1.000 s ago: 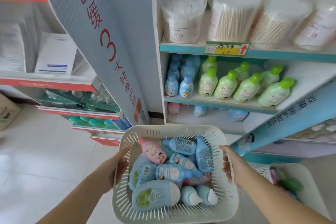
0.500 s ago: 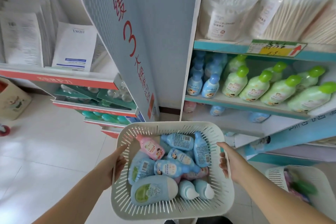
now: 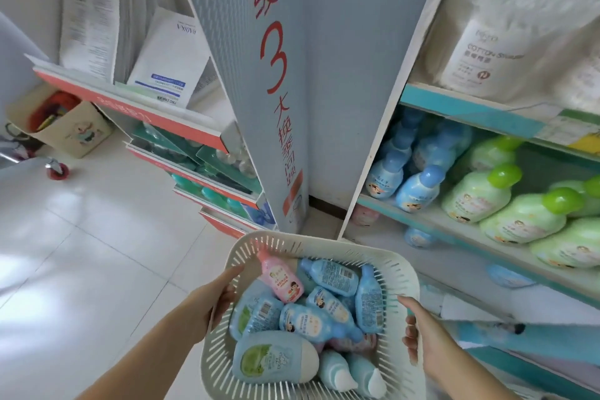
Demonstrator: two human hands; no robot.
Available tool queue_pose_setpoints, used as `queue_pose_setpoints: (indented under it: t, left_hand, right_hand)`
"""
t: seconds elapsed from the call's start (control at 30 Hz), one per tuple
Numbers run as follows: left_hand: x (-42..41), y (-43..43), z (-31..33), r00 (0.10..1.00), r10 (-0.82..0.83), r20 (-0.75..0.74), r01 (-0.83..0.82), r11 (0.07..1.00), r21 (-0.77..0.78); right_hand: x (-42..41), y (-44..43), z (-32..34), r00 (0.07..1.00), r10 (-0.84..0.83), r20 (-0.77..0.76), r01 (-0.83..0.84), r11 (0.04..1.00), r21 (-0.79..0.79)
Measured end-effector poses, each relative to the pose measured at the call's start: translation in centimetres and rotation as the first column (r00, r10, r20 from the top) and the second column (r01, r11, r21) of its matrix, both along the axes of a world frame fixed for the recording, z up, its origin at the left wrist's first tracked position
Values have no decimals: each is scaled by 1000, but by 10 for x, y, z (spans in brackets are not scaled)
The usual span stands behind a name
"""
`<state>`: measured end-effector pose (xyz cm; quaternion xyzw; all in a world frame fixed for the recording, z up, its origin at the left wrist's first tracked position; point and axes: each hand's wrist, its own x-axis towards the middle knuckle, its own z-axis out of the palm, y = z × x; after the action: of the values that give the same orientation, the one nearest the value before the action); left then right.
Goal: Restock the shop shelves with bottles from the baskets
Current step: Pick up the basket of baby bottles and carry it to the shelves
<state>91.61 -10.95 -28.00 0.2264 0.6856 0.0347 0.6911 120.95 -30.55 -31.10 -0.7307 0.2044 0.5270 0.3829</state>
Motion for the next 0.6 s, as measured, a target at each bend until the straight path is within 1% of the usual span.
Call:
queue_pose_setpoints:
  t: [0.13,0.23,0.3,0.37,0.43,0.5,0.53,0.6]
  left_hand:
    - [5,-21,-27,997,9,-72,-6,999,35]
    - [8,-32,-57,998,25,-59,-22,998,51]
    - [13,-34,-78,996,5,-86,0,999,51]
    - [18,-35,-100,997,-1,-77,5,998,56]
    - [20,-40,-130,996,-9,-91,15,998,61]
    - [23,-48,-163,997,-1,-75,6,998,68]
    - [24,-51,-184,997,9,-71,-4,997,75]
    - [25,-57,-224,997,9,-77,-3,997,78]
  right_hand:
    - [12,-11,-41,999,49,-21,-50,998,-29]
    - [22,-20,-77,995,94,-33,-95,994,-47]
    - [25,-24,-105,997,79,-11,-79,995,-56]
    - [23,-28,-126,999,40,-21,-41,998,-49]
    - [23,-33,-155,1000,0,7,0,999,-36]
    - [21,-39,-187,1000,-9,-3,9,998,-68]
    - [20,-44,-201,1000,-21,3,21,999,-35]
    - [21,-53,-239,999,-43,17,44,997,-63]
